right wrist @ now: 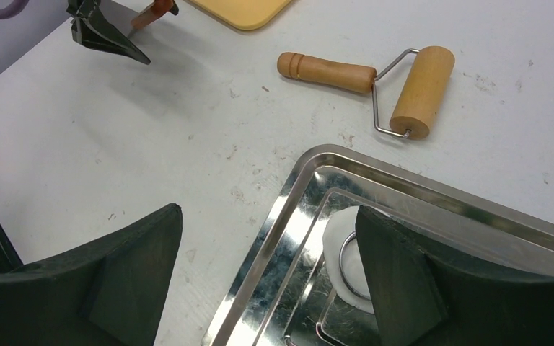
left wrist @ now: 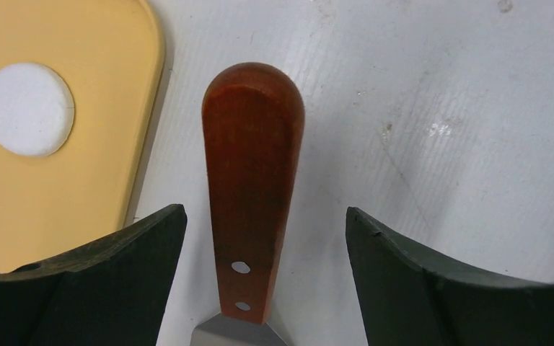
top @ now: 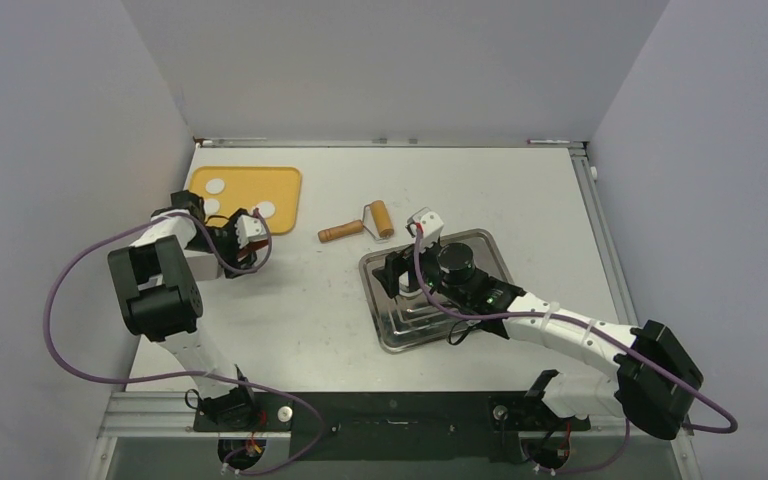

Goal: Roll out the dumpling wrappers from the dough
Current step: Pick up the spatula from the center of the board.

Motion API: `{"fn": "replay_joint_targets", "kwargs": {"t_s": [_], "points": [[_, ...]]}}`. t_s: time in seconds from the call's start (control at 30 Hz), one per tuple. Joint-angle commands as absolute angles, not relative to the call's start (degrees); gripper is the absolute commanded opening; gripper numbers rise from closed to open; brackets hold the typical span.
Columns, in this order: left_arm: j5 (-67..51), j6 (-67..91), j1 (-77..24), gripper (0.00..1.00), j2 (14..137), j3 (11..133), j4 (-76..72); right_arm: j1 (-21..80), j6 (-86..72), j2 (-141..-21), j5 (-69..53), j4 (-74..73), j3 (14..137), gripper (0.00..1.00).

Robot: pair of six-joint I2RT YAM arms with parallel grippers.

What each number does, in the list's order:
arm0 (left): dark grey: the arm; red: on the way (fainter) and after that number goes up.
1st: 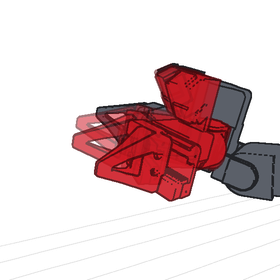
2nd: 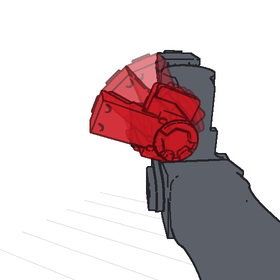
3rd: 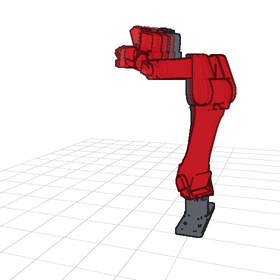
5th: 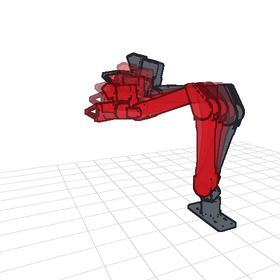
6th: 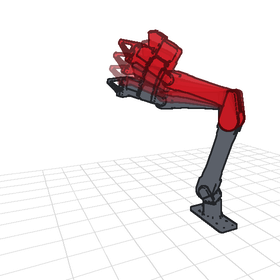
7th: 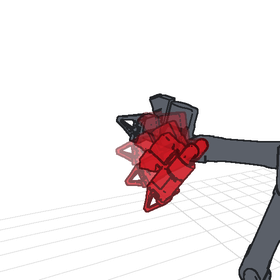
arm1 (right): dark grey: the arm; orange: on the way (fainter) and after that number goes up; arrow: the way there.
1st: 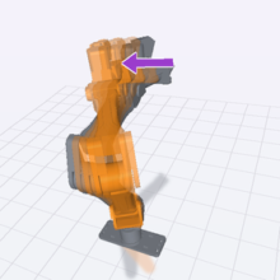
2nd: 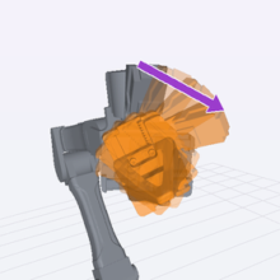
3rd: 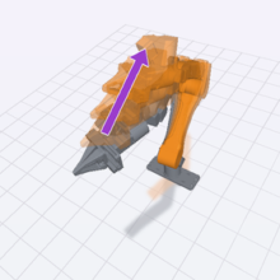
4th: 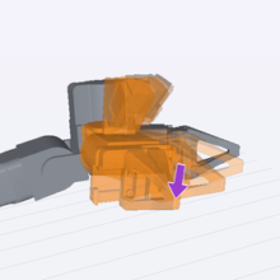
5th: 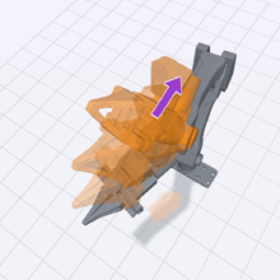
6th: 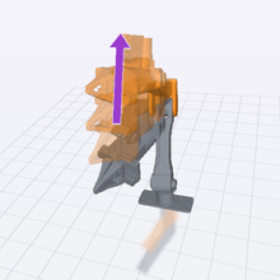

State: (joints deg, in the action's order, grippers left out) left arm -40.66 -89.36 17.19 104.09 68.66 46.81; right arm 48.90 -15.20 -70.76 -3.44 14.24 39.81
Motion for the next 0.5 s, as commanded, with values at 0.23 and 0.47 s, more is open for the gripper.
{"fn": "replay_joint_targets", "kwargs": {"t_s": [0.23,0.47], "points": [[-39.2,-89.9,19.1,0.66,106.1,72.5,44.2,49.8,-14.4,-72.9,-6.0,19.0,41.1,0.83],[-40.4,-92.9,19.5,0.0,107.8,74.2,49.5,50.4,-14.6,-74.9,-6.9,19.4,42.2,0.82]]}}
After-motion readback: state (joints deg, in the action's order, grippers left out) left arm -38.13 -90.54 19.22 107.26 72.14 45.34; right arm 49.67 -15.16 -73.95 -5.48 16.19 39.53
